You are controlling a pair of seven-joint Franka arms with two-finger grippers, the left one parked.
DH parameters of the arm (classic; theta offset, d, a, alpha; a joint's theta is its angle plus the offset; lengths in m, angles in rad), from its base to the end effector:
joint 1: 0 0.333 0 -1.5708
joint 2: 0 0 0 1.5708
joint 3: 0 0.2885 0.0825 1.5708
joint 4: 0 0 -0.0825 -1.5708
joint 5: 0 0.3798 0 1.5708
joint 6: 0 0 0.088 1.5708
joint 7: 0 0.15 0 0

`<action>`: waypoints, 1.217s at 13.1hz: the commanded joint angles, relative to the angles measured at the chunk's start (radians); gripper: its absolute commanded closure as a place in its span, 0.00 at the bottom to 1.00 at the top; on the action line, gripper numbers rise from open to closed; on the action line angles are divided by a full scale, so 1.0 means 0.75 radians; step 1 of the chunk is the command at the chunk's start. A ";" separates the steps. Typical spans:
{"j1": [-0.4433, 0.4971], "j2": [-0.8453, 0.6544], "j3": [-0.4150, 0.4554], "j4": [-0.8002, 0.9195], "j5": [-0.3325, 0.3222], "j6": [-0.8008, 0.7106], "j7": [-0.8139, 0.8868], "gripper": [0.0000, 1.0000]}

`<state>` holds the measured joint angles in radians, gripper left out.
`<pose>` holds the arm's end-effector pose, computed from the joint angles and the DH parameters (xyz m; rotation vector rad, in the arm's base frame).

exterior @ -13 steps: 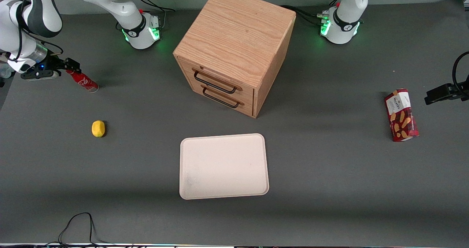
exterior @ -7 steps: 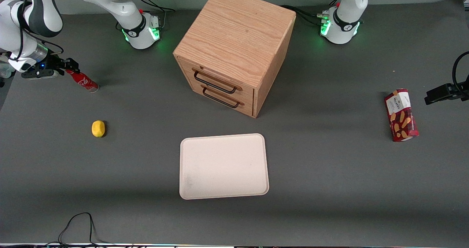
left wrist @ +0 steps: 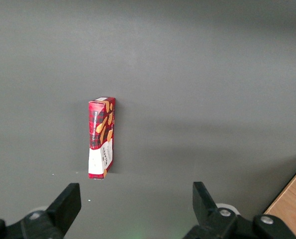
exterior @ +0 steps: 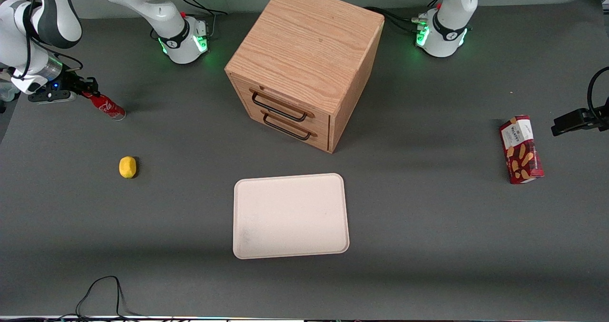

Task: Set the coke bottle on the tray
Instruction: 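Close the right gripper on the bottle's neck and lift it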

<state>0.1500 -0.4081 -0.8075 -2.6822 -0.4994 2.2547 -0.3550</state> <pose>0.3135 -0.2282 0.2507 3.1038 0.1494 -0.1691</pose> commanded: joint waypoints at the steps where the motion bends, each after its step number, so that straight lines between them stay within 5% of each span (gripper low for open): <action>1: 0.019 -0.031 0.123 0.066 -0.001 -0.111 0.088 0.96; 6: 0.019 0.051 0.477 0.411 0.340 -0.445 0.107 0.96; 9: 0.017 0.275 0.634 0.834 0.530 -0.723 0.103 0.96; 13: 0.013 0.633 0.774 1.499 0.674 -1.052 0.191 0.96; 16: 0.011 0.842 0.909 1.873 0.688 -1.167 0.303 0.96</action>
<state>0.1639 0.0826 -0.1668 -1.5179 -0.0077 1.4758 -0.1875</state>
